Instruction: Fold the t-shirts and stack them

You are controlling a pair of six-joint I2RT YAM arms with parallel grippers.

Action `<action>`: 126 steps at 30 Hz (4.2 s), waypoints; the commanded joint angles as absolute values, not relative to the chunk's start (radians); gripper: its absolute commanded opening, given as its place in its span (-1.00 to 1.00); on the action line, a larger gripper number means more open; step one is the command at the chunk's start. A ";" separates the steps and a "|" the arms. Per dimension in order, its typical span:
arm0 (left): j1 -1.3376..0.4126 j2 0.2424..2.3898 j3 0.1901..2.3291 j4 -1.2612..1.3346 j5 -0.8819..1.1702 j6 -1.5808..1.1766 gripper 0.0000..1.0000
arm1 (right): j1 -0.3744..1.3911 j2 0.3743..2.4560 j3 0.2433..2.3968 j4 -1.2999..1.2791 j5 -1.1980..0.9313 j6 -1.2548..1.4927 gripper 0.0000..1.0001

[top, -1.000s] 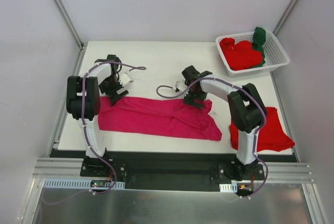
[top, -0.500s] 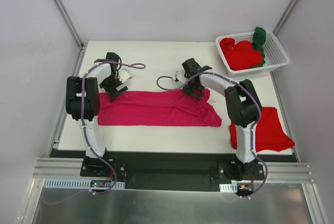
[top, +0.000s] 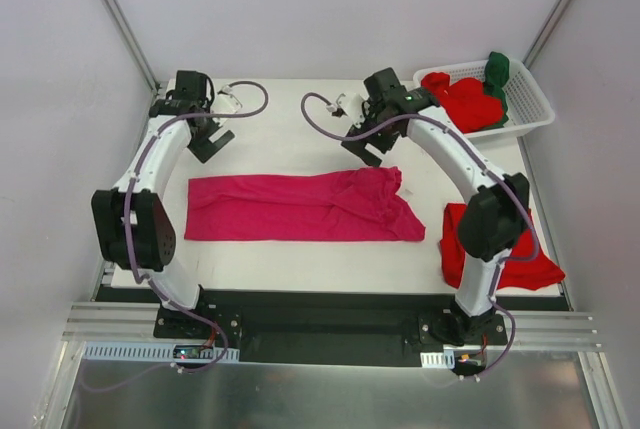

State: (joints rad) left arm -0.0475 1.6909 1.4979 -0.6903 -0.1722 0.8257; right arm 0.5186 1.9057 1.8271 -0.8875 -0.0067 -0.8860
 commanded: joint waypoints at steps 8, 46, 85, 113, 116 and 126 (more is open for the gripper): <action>-0.060 1.663 1.266 -0.735 -0.130 0.799 0.99 | 0.515 1.971 1.804 -1.252 -0.642 -0.948 0.97; -0.074 1.678 1.261 -0.818 -0.176 0.821 0.98 | 0.561 2.198 1.916 -1.065 -0.466 -1.261 0.97; -0.124 1.750 1.351 -0.818 -0.147 0.822 0.99 | 0.592 2.174 1.979 -1.462 -0.503 -1.356 0.95; -0.129 1.744 1.332 -0.816 -0.141 0.816 0.99 | 0.597 2.146 1.908 -1.163 -0.334 -1.223 0.42; -0.129 1.741 1.325 -0.816 -0.143 0.821 0.99 | 0.603 2.160 1.907 -1.167 -0.345 -1.224 0.34; -0.129 1.773 1.370 -0.816 -0.133 0.824 0.99 | 0.609 2.226 1.933 -1.181 -0.338 -1.230 -0.06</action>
